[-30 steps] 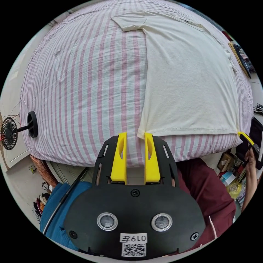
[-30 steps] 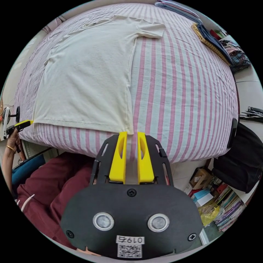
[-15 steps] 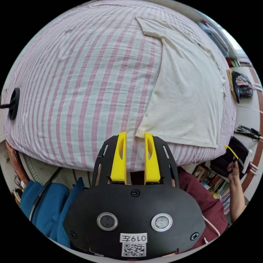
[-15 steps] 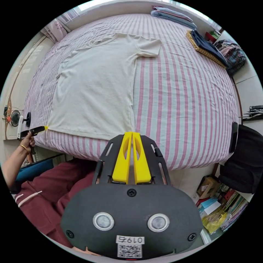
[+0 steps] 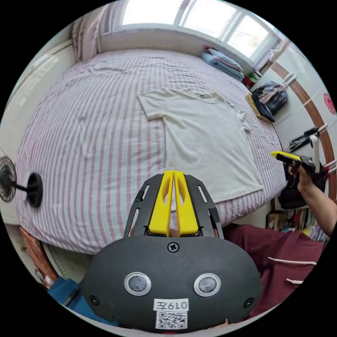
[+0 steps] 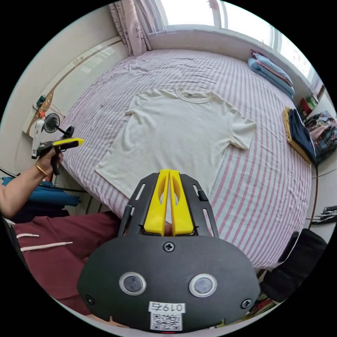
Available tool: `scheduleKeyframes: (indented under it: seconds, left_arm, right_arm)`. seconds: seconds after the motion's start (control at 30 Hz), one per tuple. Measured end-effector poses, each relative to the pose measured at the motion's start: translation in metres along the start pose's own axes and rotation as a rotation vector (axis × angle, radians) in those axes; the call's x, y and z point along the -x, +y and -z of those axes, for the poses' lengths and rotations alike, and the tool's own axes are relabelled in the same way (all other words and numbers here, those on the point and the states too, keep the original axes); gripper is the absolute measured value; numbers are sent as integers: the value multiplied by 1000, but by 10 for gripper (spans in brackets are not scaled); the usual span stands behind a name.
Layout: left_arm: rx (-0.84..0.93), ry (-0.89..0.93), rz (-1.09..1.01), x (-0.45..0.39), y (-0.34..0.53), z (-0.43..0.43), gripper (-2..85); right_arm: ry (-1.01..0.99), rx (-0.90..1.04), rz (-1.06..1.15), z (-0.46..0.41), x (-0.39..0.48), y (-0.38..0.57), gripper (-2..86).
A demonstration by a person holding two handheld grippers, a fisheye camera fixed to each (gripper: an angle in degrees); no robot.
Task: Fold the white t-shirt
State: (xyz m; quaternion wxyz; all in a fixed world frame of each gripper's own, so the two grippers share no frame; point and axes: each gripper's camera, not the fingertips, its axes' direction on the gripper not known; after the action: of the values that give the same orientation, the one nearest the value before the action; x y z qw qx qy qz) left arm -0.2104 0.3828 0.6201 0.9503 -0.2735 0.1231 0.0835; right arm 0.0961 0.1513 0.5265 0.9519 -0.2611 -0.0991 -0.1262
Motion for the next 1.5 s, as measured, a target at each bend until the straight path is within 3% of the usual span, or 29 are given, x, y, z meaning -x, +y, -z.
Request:
scheduleKeyframes:
  seconds: [0.03,0.33,0.5,0.87,1.13,1.23,1.5]
  left_arm:
    - [-1,-23,-24,-7,-10,2,7]
    - [66,-117,-43,-57,-104,-10,6]
    - [150,-44,-45,-49,-121,-40,10]
    - [234,-11,148,54,-125,-117,67]
    - [199,48,424,150,-95,-163,79]
    - [110,141,542,177,-87,-176,79]
    - [82,227,699,212,-92,-224,89]
  right_arm:
    - [67,0,8,0,7,-12,-10]
    - [35,-126,-106,0,32,-76,-6]
    - [-172,-53,-125,-33,25,-123,32]
    - [-185,-44,302,-119,51,-345,12]
    - [-260,18,650,-207,96,-504,70]
    - [-265,65,811,-247,121,-553,90]
    - [-312,210,1053,-333,173,-640,71]
